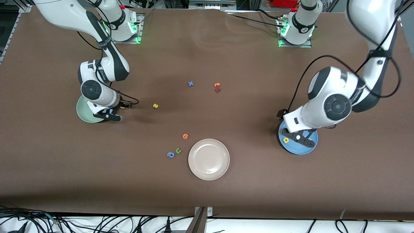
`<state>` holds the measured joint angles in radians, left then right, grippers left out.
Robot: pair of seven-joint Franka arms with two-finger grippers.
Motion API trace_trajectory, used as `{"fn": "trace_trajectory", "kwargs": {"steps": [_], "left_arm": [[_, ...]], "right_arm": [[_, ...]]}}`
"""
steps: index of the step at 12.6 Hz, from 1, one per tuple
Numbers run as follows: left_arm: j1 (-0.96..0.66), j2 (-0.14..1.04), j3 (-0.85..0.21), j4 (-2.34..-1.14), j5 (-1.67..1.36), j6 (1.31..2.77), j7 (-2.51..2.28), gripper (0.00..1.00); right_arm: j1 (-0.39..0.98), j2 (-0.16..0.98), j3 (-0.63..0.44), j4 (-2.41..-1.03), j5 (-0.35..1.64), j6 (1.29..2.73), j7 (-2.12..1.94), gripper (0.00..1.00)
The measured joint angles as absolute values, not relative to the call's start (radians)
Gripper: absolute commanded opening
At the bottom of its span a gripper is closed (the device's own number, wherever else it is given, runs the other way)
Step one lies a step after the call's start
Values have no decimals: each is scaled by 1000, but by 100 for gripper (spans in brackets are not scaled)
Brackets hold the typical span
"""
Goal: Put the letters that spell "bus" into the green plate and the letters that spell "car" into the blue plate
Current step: 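Release r and raise the left gripper while the right grasps yellow u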
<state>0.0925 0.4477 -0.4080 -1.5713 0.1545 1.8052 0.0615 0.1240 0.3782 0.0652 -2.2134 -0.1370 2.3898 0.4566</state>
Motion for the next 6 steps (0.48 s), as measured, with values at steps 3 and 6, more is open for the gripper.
{"fn": "trace_trajectory", "kwargs": {"steps": [3,6], "left_arm": [[106,272,-397,-1560,148,1644,-2,100],[88,107,-274,-1564,71,1608,15,100]], "right_arm": [[122,374,62,-2234,-137,2445,456,56],[120,372,55,-2257,-137,2481,456,56]]}}
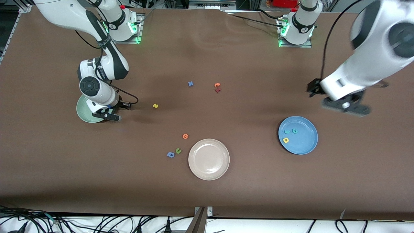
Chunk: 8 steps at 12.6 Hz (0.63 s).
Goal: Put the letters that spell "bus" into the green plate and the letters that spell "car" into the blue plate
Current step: 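Release r and raise the left gripper while the right grasps yellow u, then carry the yellow u into the green plate with the right gripper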
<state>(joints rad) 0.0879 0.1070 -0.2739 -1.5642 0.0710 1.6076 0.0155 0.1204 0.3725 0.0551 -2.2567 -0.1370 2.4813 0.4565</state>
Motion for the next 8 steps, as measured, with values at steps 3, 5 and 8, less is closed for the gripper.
{"fn": "trace_trajectory", "kwargs": {"steps": [3,5,8], "left_arm": [[-14,17,-100,-1585,42,1609,91,100],[-22,-8,-92,-1635,41,1667,115,100],[-31,-27,-92,-1688,41,1711,118,100]], "right_arm": [[119,372,50,-2284,-137,2510,456,56],[119,372,50,-2293,-137,2527,456,56],[119,368,49,-2318,-137,2575,456,51]]}}
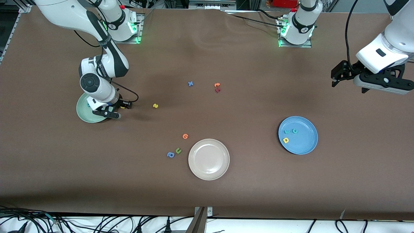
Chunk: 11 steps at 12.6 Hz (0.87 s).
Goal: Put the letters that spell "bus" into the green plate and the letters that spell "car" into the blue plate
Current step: 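Carry the yellow u into the green plate with the right gripper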
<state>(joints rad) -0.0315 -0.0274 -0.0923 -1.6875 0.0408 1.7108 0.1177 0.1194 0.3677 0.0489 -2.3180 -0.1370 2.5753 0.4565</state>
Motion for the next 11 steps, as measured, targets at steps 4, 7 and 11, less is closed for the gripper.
{"fn": "trace_trajectory", "kwargs": {"steps": [4,7,11], "left_arm": [[-32,-31,-92,-1687,33,1684,116,100],[-30,-32,-88,-1687,32,1606,115,100],[-30,-40,-86,-1687,32,1585,115,100]], "right_arm": [[120,366,49,-2320,-137,2584,456,17],[118,355,46,-2329,-137,2581,456,10],[118,346,46,-2324,-137,2576,456,10]]}}
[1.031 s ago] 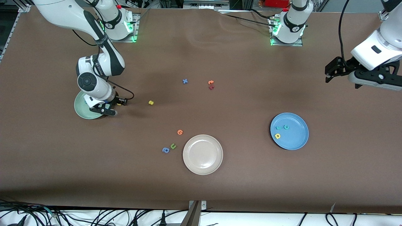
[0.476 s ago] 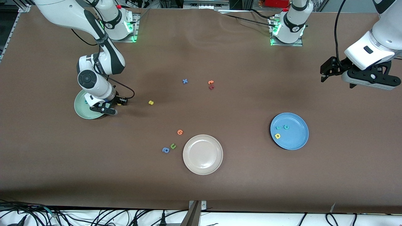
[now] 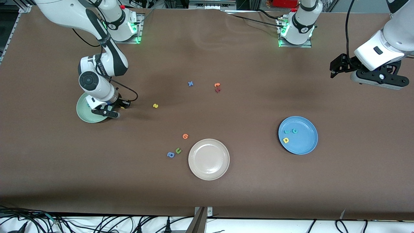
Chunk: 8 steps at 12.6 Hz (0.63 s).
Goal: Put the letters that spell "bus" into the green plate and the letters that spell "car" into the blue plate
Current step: 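Carry the yellow u into the green plate with the right gripper, then reach the right gripper to the yellow 2 and grasp it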
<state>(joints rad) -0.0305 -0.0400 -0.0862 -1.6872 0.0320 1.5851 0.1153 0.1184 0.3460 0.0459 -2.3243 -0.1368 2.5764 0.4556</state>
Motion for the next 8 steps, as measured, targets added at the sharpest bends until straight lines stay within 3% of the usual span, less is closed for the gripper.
{"fn": "trace_trajectory", "kwargs": {"steps": [5,8], "left_arm": [[-28,-58,-83,-1687,32,1564,115,100],[-28,-58,-81,-1687,32,1555,115,100]], "right_arm": [[119,242,15,-2225,-137,2302,382,12],[114,256,-89,-2233,-137,2278,223,20]]}}
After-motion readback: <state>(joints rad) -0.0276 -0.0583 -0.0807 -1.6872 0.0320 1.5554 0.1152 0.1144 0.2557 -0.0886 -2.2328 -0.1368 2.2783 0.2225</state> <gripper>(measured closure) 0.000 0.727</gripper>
